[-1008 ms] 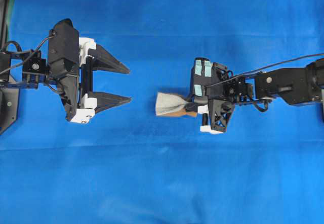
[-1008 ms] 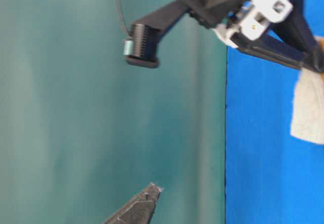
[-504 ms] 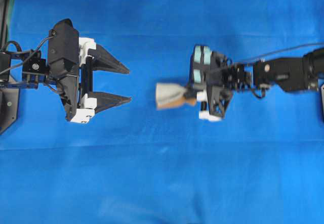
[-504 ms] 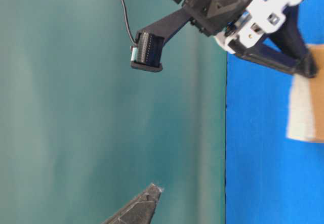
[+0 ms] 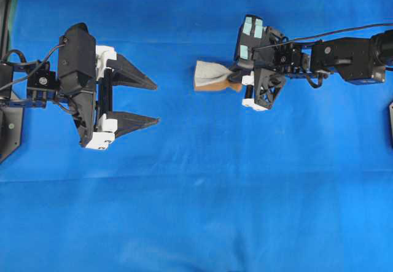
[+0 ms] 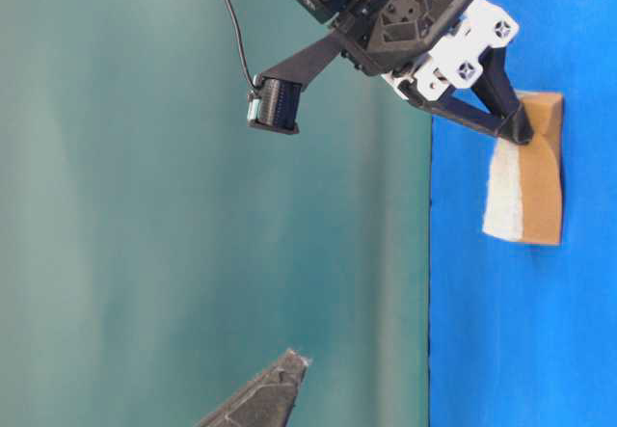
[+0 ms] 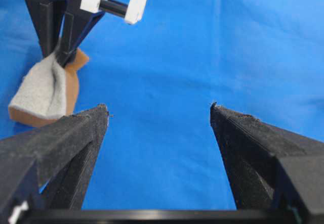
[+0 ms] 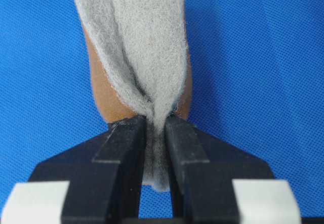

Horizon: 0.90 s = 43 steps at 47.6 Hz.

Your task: Hand over the sponge with the left arm and wipe it with the right arm.

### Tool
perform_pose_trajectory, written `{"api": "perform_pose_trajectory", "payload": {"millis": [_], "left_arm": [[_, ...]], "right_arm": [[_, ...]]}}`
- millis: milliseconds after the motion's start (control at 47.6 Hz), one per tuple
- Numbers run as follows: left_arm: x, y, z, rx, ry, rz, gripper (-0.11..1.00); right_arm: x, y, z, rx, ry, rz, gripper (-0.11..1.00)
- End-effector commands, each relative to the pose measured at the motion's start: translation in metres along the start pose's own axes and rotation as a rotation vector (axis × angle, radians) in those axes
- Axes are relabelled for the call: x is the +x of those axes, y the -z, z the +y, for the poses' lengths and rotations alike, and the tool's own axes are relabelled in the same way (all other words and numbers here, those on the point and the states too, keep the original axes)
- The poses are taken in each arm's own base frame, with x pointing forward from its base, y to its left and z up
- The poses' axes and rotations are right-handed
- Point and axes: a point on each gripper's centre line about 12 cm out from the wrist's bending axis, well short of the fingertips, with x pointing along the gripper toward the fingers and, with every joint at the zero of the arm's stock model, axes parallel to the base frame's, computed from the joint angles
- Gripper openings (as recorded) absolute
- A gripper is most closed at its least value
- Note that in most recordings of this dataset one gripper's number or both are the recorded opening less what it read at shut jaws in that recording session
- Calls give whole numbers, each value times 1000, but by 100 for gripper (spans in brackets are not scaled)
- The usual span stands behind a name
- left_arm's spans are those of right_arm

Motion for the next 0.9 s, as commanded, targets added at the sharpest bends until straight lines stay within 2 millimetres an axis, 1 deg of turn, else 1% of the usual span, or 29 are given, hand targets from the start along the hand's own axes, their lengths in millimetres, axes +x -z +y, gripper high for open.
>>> {"api": "perform_pose_trajectory", "payload": {"millis": [0, 21, 147, 273, 294, 336, 441, 546, 630, 714, 798, 882], "left_arm": [[-2, -8, -2, 4, 8, -30, 77], [-2, -8, -2, 4, 8, -28, 77], [-2, -8, -2, 4, 8, -30, 77], [-2, -8, -2, 4, 8, -30, 77], [-2, -8, -2, 4, 8, -30, 77], [-2, -8, -2, 5, 8, -30, 77], [-1, -8, -2, 7, 8, -28, 77], [-1, -8, -2, 13, 7, -27, 77], [-1, -7, -2, 13, 7, -25, 77], [-1, -7, -2, 13, 7, -25, 77], [-1, -7, -2, 13, 7, -25, 77], [-1, -7, -2, 12, 7, -27, 77]], "right_arm": [[-6, -12, 0, 9, 1, -37, 19], [-6, -11, 3, 5, -5, -34, 19], [-7, -10, 38, -15, -68, -28, 19], [-11, -6, 78, -35, -141, -19, 19], [-12, -5, 87, -43, -159, -16, 19], [-14, -4, 99, -44, -181, -17, 19], [-19, -2, 122, -45, -223, -9, 19], [-23, -1, 140, -49, -252, 10, 19], [-25, -1, 147, -55, -261, 24, 19], [-25, -2, 148, -59, -260, 31, 19], [-23, -2, 143, -55, -249, 32, 19], [-21, -3, 133, -46, -230, 36, 19]]}}
